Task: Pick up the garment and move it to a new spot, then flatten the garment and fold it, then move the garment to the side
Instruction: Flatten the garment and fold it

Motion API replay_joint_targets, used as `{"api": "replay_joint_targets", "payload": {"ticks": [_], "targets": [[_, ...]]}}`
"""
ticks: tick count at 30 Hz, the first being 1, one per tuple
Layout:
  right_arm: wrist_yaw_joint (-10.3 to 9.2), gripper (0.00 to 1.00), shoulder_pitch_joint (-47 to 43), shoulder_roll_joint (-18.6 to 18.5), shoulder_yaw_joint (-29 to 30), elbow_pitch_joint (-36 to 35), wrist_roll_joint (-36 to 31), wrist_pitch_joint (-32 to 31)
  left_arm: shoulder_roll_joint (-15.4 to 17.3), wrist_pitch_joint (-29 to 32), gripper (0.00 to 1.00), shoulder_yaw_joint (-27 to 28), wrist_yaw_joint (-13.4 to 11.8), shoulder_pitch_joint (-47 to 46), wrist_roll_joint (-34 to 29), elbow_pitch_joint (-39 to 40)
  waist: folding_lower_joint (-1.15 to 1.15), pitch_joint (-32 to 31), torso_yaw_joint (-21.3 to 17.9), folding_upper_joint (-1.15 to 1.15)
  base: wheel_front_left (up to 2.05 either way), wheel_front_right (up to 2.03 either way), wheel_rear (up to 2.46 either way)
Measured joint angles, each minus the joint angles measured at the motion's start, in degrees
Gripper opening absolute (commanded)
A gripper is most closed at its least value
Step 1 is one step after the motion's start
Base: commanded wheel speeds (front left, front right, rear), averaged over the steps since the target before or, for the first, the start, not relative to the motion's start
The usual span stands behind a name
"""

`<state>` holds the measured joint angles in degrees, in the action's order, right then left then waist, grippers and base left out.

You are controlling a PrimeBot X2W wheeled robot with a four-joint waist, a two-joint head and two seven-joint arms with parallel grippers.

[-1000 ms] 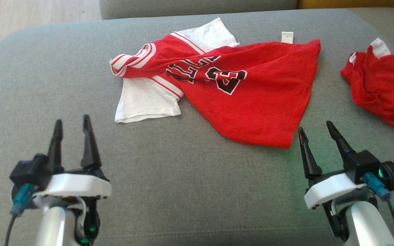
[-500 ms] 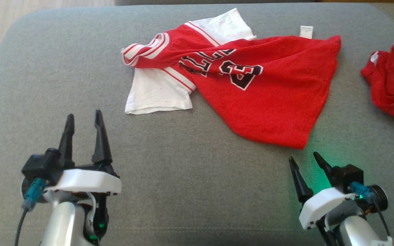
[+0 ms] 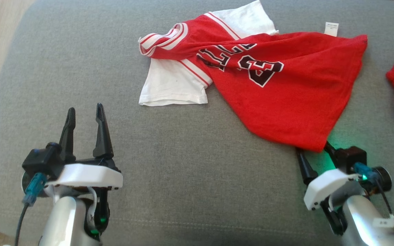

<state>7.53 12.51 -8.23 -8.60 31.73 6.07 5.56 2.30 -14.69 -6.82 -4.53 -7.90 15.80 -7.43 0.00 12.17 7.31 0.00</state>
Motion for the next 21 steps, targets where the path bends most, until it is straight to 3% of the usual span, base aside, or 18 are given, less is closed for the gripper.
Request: {"api": "replay_joint_targets", "payload": {"ticks": [1, 2, 11, 21], "targets": [[0.00, 0.38, 0.5, -0.1, -0.4, 0.2, 0.1, 0.0, 0.0, 0.0, 1.00, 0.0, 0.0, 0.0, 0.0, 0.0, 0.00, 0.1, 0.1, 0.00, 0.00, 0.00, 0.00], [0.00, 0.00, 1.0, -0.1, -0.8, 0.5, 0.4, 0.1, 0.0, 0.0, 1.00, 0.0, 0.0, 0.0, 0.0, 0.0, 0.00, 0.1, 0.2, 0.00, 0.00, 0.00, 0.00], [0.00, 0.00, 1.3, -3.9, -4.2, -3.4, 5.1, -3.2, 0.0, 0.0, 1.00, 0.0, -0.5, 0.1, 0.7, -0.2, 0.00, -1.8, -1.0, 0.00, 0.00, 0.00, 0.00], [0.00, 0.00, -5.7, -14.3, -7.5, -20.4, 16.9, -22.9, 0.0, 0.0, 1.00, -0.3, -0.6, 1.0, 2.3, -1.0, 0.00, -5.6, -3.8, 0.00, 0.00, 0.00, 0.00]]}}
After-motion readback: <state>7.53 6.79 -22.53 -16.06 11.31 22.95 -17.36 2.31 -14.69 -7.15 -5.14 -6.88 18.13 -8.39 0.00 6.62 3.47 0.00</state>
